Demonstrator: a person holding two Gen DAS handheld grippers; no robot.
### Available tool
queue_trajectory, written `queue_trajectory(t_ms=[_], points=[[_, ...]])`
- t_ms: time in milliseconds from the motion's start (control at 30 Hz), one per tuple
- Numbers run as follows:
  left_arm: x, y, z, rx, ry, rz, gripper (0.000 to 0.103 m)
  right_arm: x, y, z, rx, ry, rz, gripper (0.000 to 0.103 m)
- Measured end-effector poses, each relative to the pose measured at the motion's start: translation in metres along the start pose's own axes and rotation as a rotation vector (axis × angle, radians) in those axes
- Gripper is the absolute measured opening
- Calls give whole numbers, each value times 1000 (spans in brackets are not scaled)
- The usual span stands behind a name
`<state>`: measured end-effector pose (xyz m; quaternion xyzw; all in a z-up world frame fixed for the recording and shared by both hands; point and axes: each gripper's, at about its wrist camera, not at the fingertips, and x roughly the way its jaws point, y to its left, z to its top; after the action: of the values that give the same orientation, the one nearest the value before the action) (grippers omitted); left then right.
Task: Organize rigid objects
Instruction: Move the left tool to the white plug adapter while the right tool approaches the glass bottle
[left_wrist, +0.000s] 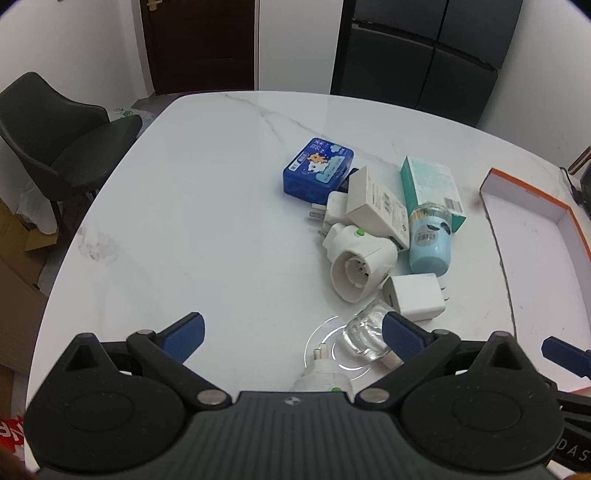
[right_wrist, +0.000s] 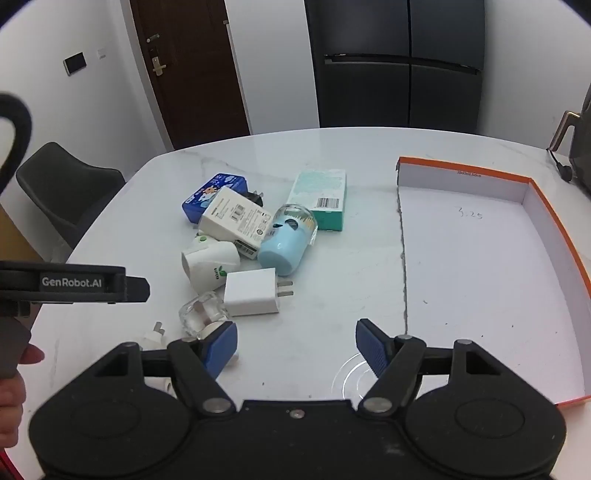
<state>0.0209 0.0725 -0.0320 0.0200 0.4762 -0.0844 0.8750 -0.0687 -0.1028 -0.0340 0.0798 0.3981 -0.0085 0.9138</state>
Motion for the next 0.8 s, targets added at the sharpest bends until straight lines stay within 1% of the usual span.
queue_trajectory(t_ms=[167, 267, 500, 533, 633, 667, 733, 767, 800], points=[[1, 15, 0, -39, 8, -5, 103, 2, 6, -4, -11, 12, 6, 83], [-2, 17, -4, -48, 15, -7, 103, 4, 11, -8, -25, 21, 10, 83], [-4, 11, -22, -32, 45, -13, 103, 13, 20, -15, -60, 28, 34, 83], [-4, 9, -24, -30, 47, -11, 103, 11, 20, -14, -56, 59, 33, 83], [-5, 4, -30, -26, 55, -8, 103, 9, 18, -14, -52, 75, 54, 83], [-6, 3, -32, -26, 54, -4, 103, 7, 17, -12, -42, 95, 71, 83], [-8, 1, -35, -29, 54, 4, 103, 4, 15, -13, -42, 95, 92, 83], [-8, 0, -36, -32, 56, 4, 103, 1, 14, -12, -38, 114, 103, 83], [-8, -1, -37, -35, 56, 6, 103, 0, 13, -12, -44, 106, 107, 83]])
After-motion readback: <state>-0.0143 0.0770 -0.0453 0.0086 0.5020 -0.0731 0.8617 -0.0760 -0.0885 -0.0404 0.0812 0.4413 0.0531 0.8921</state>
